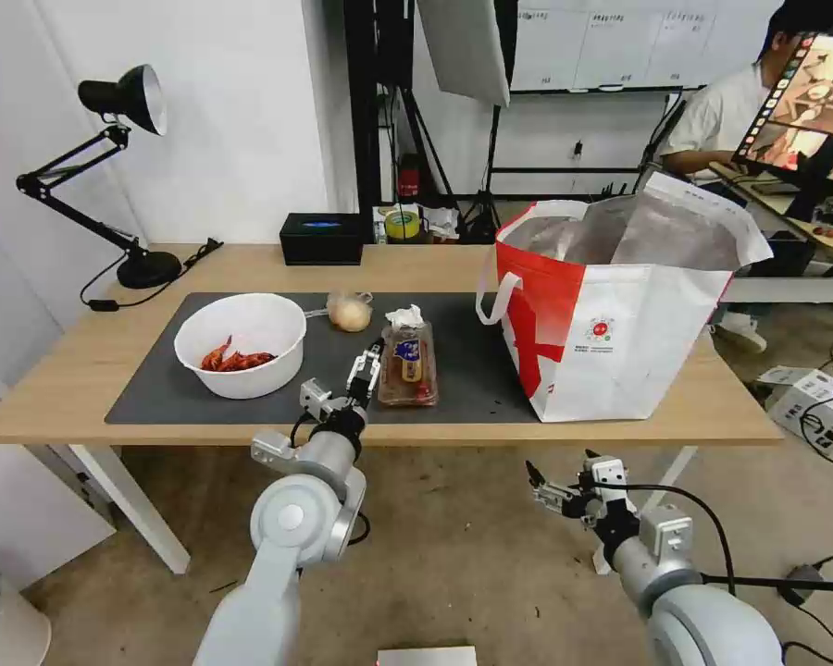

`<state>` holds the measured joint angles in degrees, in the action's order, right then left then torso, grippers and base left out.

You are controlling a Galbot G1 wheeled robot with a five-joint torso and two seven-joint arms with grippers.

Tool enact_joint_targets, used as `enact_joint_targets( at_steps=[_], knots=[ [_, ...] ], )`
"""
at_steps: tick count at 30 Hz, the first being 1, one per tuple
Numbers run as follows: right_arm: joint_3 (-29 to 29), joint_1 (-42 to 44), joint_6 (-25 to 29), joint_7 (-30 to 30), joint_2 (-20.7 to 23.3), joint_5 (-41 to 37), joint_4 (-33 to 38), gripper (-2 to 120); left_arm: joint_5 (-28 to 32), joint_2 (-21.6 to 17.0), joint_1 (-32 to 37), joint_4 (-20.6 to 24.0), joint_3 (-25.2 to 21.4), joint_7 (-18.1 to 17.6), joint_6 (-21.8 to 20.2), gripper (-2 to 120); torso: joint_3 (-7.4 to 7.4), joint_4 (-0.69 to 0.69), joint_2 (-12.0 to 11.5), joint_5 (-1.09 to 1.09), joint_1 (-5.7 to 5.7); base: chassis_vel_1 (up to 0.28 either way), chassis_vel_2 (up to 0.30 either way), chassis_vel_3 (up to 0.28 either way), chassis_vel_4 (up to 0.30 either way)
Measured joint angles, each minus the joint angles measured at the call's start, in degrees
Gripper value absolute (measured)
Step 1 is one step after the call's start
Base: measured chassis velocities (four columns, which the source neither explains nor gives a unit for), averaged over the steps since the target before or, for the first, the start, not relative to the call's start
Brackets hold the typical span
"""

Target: Pick up the trash from the table and place it into the takeout bag.

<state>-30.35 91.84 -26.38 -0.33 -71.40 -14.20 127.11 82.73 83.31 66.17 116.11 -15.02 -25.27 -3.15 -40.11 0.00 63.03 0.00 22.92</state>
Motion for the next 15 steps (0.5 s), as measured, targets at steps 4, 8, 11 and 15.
enact_joint_targets(
  at_steps=[4,8,11,15],
  knots=[
    [-0.1,0.3,0.1,0.0,-0.2,0.2,0.0,100,0.0,-0.1,-0.8,-0.2,0.5,1.2,0.0,100,0.0,0.0,0.0,0.0,0.0,0.0,0.0,0.0,0.0],
    [-0.1,0.6,0.2,-0.1,-0.3,0.2,0.2,100,-0.1,-0.4,-1.4,-0.6,1.1,2.2,-0.2,100,0.0,0.0,0.0,0.0,0.0,0.0,0.0,0.0,0.0],
    [-0.2,0.7,0.2,-0.1,-0.3,0.2,0.4,100,-1.5,-1.3,-2.4,-1.2,1.9,3.0,-0.9,100,0.0,0.0,0.0,0.0,0.0,0.0,0.0,0.0,0.0],
    [-0.5,0.9,0.6,-0.2,0.1,0.1,0.8,100,-10.1,-5.7,-5.7,-2.9,4.5,5.3,-3.7,100,0.0,0.0,0.0,-0.01,0.0,0.0,0.0,0.0,0.0]
  ],
)
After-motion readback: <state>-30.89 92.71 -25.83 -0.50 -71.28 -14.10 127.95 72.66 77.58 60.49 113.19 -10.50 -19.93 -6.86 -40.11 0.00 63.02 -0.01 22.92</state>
